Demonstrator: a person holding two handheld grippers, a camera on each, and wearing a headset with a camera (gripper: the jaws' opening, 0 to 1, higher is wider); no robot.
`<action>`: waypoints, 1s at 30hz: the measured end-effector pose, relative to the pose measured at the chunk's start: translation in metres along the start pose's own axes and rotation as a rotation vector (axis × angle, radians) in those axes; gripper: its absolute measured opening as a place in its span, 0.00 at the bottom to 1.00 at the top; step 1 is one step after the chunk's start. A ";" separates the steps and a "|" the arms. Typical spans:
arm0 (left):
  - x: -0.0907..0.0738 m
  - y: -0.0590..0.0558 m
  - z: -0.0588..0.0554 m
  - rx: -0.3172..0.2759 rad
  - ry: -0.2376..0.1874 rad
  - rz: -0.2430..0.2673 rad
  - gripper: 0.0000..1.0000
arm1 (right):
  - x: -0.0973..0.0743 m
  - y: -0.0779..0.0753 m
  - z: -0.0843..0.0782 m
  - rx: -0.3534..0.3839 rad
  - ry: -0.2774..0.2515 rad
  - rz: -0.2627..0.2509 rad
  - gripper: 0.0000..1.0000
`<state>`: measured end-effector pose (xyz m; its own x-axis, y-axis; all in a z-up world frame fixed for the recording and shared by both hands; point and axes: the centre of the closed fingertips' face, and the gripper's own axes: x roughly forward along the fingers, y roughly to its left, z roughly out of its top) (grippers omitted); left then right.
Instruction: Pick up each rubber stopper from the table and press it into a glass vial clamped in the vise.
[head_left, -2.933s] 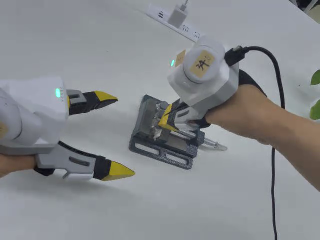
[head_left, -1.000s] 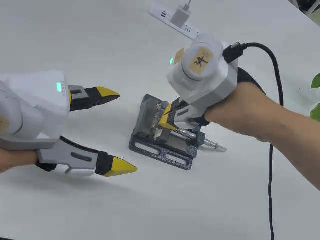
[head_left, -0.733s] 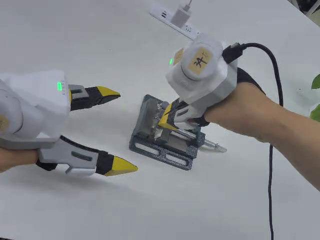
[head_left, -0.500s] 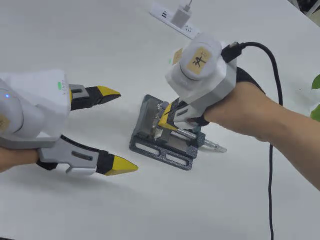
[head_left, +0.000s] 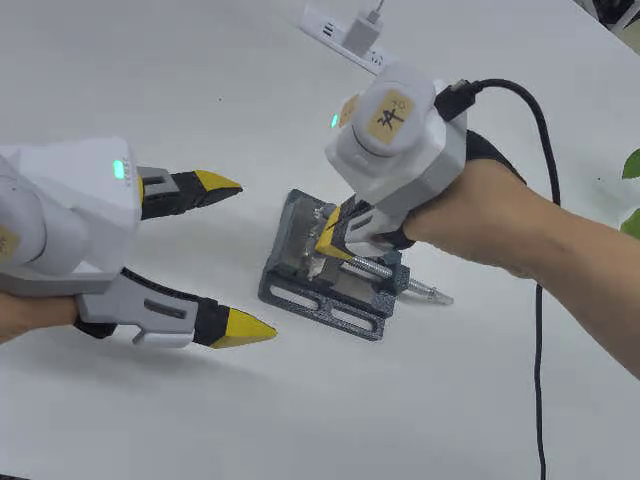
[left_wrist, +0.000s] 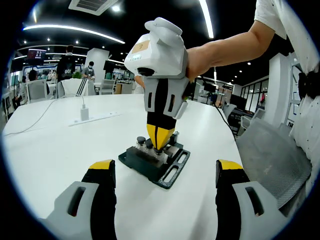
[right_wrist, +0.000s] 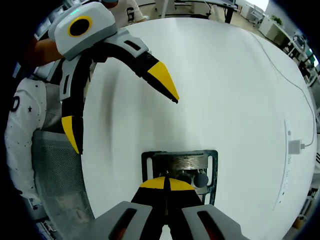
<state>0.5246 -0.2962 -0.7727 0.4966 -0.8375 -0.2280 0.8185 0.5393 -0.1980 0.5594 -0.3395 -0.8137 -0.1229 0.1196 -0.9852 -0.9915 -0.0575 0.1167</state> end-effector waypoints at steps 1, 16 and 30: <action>0.000 0.000 0.000 0.001 0.002 -0.001 0.81 | 0.000 0.000 0.000 0.001 0.002 -0.001 0.00; -0.007 -0.002 0.006 0.020 0.011 0.007 0.81 | -0.004 0.002 -0.003 0.027 -0.119 -0.057 0.00; -0.010 -0.001 0.006 0.023 0.023 0.019 0.81 | -0.004 0.004 -0.003 0.044 -0.154 -0.072 0.00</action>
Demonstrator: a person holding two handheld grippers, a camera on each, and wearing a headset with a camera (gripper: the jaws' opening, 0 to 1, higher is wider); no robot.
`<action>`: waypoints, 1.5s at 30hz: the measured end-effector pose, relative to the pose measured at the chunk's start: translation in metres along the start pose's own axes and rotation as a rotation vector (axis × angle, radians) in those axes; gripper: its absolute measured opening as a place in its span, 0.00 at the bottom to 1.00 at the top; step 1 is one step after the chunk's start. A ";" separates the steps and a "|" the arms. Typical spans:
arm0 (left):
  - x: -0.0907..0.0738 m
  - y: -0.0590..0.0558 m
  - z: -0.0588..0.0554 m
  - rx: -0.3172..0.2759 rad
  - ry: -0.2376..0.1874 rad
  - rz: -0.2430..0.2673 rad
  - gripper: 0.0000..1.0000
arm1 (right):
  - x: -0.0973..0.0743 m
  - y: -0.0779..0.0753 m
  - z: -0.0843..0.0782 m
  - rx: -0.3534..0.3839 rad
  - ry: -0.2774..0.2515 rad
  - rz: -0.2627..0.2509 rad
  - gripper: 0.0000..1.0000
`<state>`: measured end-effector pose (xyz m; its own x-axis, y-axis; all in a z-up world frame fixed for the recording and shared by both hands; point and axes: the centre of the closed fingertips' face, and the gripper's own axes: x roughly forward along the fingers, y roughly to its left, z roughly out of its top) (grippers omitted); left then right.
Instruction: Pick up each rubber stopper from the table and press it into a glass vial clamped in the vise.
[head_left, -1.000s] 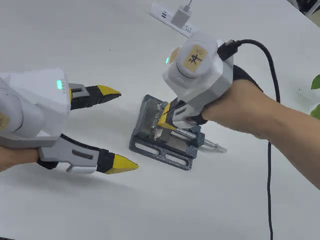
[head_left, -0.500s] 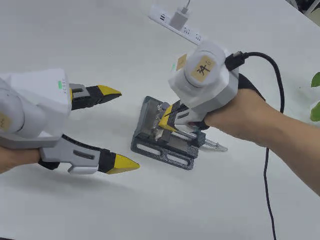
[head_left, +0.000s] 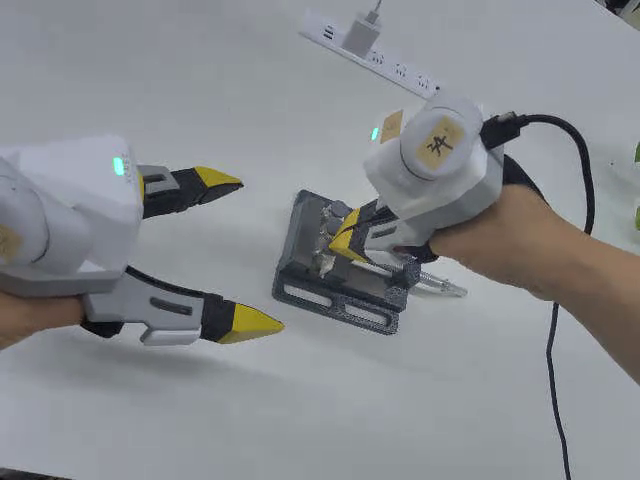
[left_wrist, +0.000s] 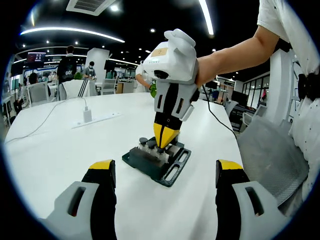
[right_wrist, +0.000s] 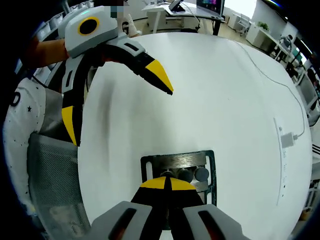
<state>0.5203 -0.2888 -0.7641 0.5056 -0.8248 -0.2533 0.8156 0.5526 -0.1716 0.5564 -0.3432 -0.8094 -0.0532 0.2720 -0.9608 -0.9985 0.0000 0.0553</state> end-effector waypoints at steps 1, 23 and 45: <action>0.000 0.000 0.001 0.000 -0.003 0.000 0.81 | 0.000 0.000 0.000 0.000 0.000 0.002 0.00; 0.004 0.002 0.002 -0.010 -0.025 -0.002 0.81 | 0.005 -0.001 0.003 -0.056 0.095 0.021 0.00; 0.006 0.003 0.004 -0.008 -0.031 -0.002 0.80 | 0.006 0.000 0.002 -0.177 0.195 0.033 0.00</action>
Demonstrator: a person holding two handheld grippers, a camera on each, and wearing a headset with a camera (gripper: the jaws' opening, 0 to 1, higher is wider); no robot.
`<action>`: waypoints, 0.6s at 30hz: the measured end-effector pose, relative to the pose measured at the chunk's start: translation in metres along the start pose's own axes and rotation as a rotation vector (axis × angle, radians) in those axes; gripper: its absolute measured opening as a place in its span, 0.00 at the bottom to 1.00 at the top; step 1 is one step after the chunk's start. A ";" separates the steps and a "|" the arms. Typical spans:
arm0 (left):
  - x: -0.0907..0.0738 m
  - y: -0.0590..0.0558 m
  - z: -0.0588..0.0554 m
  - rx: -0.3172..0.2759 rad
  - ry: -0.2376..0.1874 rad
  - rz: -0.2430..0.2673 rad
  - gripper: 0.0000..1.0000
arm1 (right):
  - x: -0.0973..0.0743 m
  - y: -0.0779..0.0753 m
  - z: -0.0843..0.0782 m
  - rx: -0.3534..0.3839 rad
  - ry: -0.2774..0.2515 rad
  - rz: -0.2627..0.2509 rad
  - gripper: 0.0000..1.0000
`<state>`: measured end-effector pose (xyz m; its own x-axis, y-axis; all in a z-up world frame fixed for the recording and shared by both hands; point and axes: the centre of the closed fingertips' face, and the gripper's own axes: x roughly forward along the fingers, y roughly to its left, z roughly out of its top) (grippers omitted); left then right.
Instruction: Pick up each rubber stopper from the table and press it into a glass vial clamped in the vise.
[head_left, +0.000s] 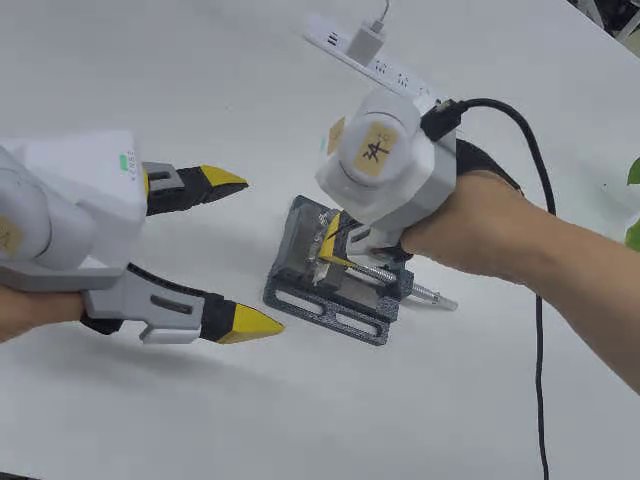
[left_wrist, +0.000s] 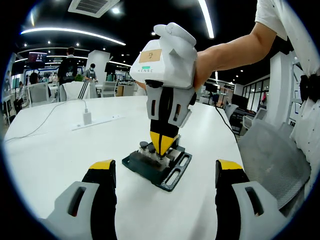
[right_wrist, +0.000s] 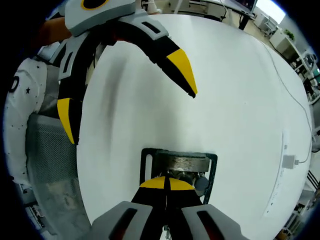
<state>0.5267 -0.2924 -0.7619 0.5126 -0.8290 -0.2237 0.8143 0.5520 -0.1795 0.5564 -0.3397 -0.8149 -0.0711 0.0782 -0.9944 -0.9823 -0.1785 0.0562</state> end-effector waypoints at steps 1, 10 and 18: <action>0.000 0.000 0.000 0.002 0.000 -0.001 0.80 | 0.000 0.000 0.000 -0.009 0.004 0.002 0.00; 0.002 -0.004 0.002 0.010 0.003 -0.009 0.81 | 0.000 -0.001 0.000 -0.037 0.016 0.006 0.00; -0.004 -0.007 0.002 0.020 0.006 -0.003 0.81 | -0.003 -0.002 -0.001 0.143 -0.069 -0.001 0.00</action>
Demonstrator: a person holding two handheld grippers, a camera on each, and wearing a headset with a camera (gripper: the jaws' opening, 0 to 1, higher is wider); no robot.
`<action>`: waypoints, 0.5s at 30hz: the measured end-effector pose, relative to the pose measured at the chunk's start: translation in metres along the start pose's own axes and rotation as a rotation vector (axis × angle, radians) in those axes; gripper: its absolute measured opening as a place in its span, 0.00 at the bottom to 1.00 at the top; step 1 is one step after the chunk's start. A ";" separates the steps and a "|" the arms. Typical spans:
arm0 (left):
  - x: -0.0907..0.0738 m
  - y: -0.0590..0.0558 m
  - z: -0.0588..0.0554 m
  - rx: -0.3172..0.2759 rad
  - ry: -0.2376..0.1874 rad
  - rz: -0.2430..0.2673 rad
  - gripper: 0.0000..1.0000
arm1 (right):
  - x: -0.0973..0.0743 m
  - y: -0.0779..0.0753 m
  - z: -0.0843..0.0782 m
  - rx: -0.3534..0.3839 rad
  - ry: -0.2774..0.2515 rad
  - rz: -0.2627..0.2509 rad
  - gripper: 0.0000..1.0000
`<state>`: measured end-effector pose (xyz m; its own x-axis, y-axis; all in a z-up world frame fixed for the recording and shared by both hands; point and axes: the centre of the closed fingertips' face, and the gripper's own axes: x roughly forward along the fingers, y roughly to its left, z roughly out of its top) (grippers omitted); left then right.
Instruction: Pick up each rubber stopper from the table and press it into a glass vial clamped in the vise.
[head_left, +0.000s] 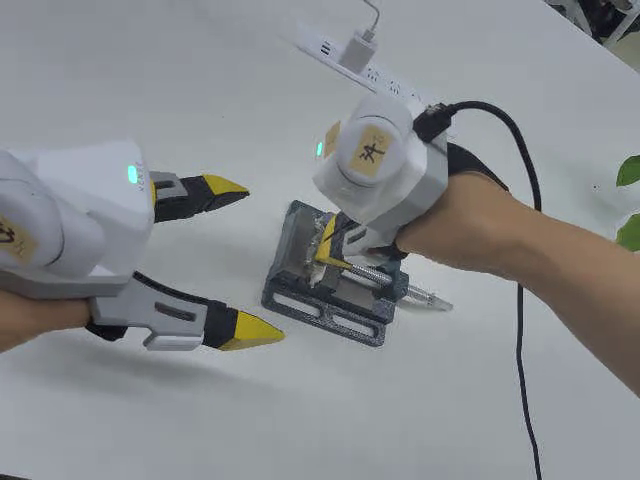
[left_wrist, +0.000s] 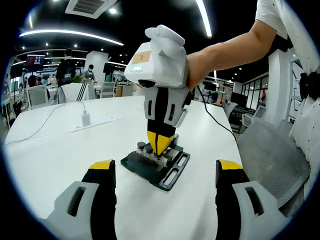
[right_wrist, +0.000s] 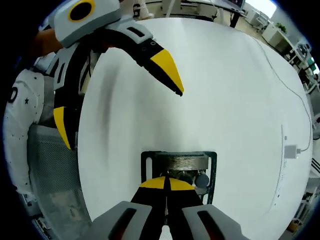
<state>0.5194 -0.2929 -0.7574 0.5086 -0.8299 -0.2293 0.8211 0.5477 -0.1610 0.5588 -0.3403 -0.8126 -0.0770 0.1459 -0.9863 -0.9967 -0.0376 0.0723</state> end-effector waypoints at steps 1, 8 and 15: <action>-0.002 0.001 0.000 -0.003 0.000 0.006 0.80 | -0.001 -0.002 0.001 -0.079 -0.031 -0.018 0.00; -0.010 0.006 -0.001 -0.008 0.001 0.031 0.80 | -0.001 -0.002 0.001 0.003 -0.072 -0.021 0.00; -0.008 0.008 0.000 -0.006 -0.001 0.028 0.80 | -0.002 -0.001 -0.002 0.038 -0.118 -0.042 0.00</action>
<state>0.5223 -0.2820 -0.7569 0.5316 -0.8144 -0.2328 0.8049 0.5713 -0.1604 0.5603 -0.3426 -0.8112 -0.0361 0.2621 -0.9644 -0.9992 0.0079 0.0395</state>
